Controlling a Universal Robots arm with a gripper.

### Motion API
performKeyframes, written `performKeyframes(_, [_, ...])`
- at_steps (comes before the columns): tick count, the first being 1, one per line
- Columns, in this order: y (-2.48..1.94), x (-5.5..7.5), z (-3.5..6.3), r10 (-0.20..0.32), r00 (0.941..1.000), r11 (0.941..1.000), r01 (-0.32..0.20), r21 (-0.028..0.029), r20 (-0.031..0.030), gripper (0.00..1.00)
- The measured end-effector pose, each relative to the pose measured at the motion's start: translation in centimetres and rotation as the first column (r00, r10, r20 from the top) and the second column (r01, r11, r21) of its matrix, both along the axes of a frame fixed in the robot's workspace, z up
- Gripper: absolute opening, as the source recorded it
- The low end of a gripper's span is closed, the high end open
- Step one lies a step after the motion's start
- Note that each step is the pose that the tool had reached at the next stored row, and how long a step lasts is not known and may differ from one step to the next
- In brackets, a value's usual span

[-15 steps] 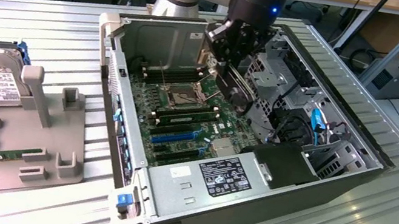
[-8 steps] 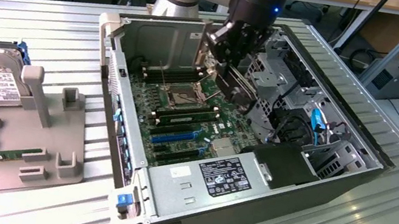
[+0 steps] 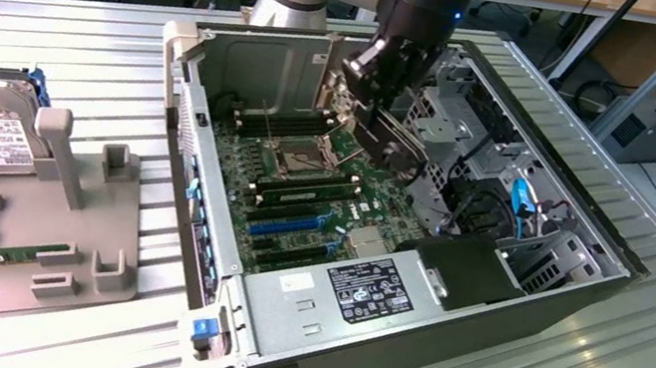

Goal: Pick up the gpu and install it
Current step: 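Insert the gpu into the slot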

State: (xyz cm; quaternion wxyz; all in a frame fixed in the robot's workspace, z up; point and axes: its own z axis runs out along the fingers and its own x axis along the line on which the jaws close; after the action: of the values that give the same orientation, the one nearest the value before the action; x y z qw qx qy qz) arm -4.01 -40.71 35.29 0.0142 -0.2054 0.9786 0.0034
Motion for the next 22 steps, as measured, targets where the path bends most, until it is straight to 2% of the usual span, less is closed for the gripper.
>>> performKeyframes(6, [0.0,0.0,-0.01,0.076,0.9971,0.9971,-0.076,0.0,0.0,0.27])
performKeyframes(11, [0.0,0.0,-0.02,0.141,0.99,0.99,-0.141,0.0,0.0,0.27])
performKeyframes(15, [0.0,0.0,-0.03,0.186,0.9826,0.9826,-0.186,0.0,0.0,0.27])
performKeyframes(22, [0.0,0.0,-0.05,0.269,0.963,0.963,-0.269,0.0,0.0,0.27])
